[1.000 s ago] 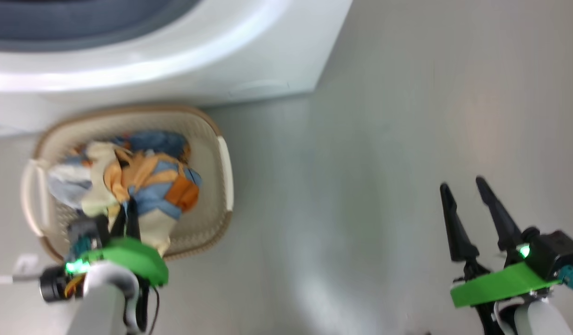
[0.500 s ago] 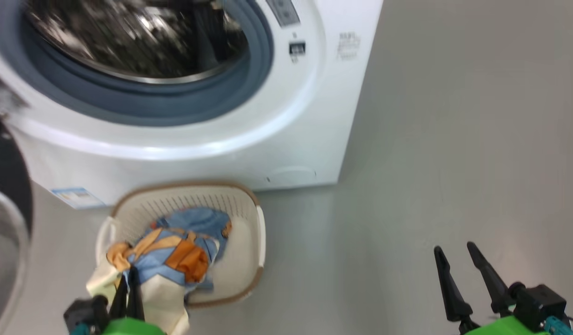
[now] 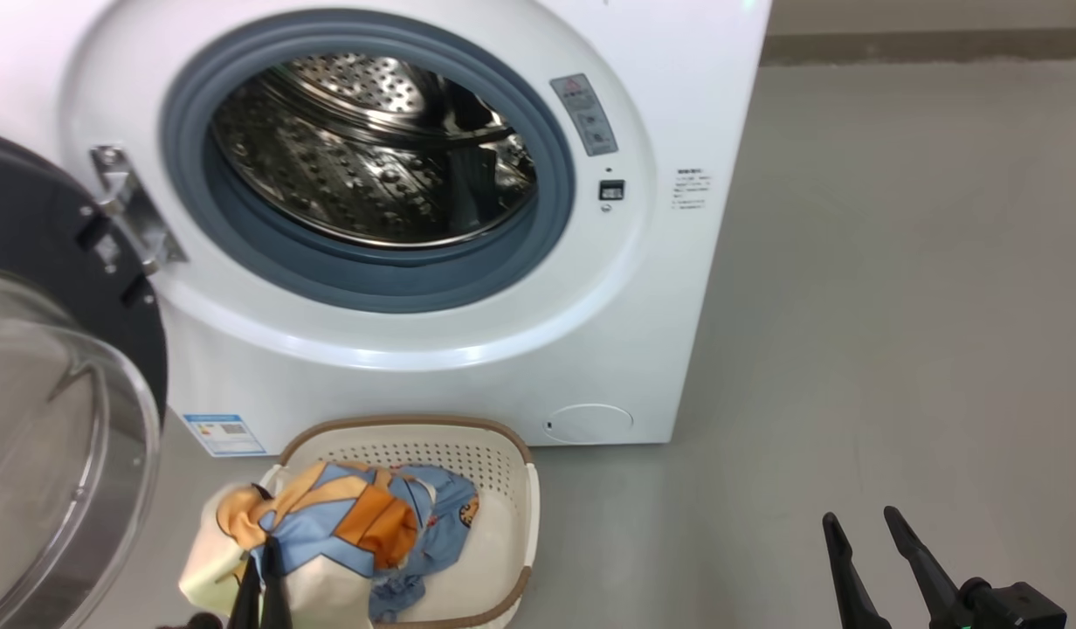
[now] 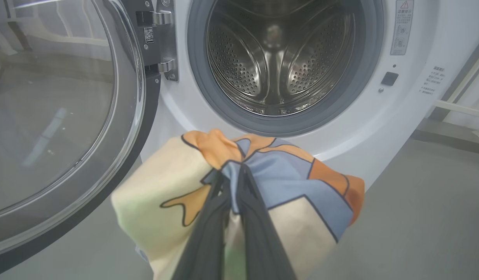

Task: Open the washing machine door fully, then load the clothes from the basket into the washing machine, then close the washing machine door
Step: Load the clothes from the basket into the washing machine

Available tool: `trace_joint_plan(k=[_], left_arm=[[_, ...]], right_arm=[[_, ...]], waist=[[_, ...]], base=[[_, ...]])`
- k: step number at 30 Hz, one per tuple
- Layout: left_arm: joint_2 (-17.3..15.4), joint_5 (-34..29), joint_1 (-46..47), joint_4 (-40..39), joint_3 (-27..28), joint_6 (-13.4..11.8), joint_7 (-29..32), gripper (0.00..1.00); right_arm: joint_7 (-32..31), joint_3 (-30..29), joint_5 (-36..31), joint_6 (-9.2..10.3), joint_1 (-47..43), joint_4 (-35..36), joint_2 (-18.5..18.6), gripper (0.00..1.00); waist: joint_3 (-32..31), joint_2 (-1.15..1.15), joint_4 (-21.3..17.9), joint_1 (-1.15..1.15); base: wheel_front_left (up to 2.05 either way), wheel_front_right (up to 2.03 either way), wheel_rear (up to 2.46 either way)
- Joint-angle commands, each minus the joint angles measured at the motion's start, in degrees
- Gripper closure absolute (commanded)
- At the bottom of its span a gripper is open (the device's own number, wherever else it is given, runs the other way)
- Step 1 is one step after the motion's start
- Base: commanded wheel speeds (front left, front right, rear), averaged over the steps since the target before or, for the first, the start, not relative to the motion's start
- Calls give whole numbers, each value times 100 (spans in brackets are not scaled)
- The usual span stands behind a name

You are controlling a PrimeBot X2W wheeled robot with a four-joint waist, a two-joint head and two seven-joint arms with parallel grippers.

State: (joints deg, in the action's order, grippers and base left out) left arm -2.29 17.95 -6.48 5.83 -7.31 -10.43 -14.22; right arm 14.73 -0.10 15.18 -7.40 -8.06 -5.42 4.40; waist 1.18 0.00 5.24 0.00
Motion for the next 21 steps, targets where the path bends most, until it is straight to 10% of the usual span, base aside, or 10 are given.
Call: trace_joint_plan(k=[1,21], left_arm=[[-59,-65,15,-253,115,-78,-77,100],[-59,-260,-167,-524,178,-69,-78,100]], right_arm=[[27,135,-68,-9,51,169,58,0],[27,150,-386,-9,9,169,33,0]], waist=[[-132,0,148,0],[-147,0,9,0]], base=[[0,0,0],[0,0,0]])
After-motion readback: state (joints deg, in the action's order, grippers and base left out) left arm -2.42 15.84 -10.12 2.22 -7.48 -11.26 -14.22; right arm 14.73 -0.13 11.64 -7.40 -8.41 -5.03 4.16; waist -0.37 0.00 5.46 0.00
